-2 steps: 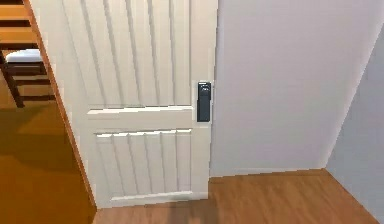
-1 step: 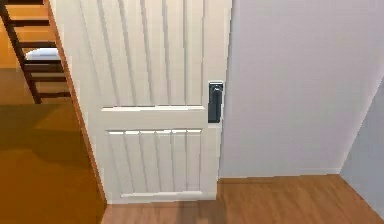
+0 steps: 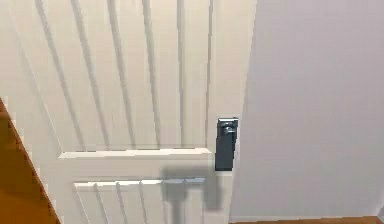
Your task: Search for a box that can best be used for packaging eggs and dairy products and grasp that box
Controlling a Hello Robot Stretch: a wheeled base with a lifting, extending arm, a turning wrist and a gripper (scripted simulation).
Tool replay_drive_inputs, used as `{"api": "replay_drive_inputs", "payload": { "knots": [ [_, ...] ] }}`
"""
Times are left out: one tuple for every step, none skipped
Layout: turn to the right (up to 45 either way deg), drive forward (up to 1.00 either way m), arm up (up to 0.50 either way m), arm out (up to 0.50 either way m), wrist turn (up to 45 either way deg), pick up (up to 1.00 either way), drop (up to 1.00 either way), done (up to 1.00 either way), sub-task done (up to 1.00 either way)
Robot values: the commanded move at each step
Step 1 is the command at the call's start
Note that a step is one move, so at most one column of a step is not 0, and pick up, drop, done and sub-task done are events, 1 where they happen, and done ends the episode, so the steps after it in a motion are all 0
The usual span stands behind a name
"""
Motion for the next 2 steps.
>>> {"api": "replay_drive_inputs", "payload": {
  "knots": [
    [-45.0,0.00,0.00,0.00,0.0,0.00,0.00,0.00,0.00],
    [-15.0,0.00,0.00,0.00,0.0,0.00,0.00,0.00,0.00]
  ]
}}
